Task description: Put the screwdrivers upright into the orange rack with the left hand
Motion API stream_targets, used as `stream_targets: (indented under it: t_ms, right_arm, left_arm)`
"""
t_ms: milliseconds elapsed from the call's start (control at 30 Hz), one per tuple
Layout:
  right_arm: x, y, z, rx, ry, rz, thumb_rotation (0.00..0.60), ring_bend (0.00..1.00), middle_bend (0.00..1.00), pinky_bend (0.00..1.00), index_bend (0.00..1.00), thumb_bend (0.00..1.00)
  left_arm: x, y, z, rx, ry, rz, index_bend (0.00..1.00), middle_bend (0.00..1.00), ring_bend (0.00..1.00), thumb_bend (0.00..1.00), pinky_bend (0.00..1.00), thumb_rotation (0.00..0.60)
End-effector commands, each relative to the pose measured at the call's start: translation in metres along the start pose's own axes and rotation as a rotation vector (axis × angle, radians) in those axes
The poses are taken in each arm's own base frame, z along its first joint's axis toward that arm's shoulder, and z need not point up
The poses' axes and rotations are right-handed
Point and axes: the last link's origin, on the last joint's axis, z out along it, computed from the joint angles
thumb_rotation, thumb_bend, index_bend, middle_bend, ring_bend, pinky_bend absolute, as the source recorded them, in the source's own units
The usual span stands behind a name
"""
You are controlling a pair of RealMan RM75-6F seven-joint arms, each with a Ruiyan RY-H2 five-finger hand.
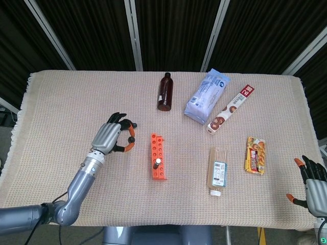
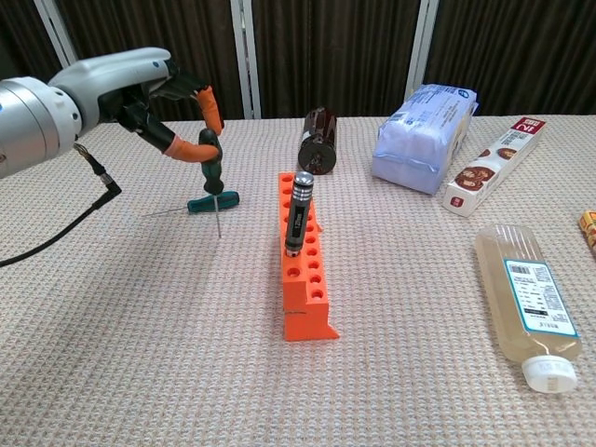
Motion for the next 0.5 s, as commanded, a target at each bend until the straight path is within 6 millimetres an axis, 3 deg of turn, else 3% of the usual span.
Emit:
stream_targets:
  t_ms: [33, 500]
  right_arm:
    - [0.000, 0.000, 0.000, 0.000, 0.000, 0.000, 0.600, 0.00, 0.00, 0.00, 0.09, 0.03]
    - [-0.001, 0.002, 0.001, -0.005, -0.005, 0.002, 0.600, 0.00, 0.00, 0.00, 0.09, 0.03]
  left_arm:
    - [0.013, 0.003, -0.005, -0.029, 0.035, -0.088, 0.77, 0.31, 0.08, 0.61, 0.00, 0.600]
    - [0.031, 0.019, 0.006, -0.093, -0.043, -0.373, 0.74, 0.29, 0.08, 0.61, 0.00, 0.600]
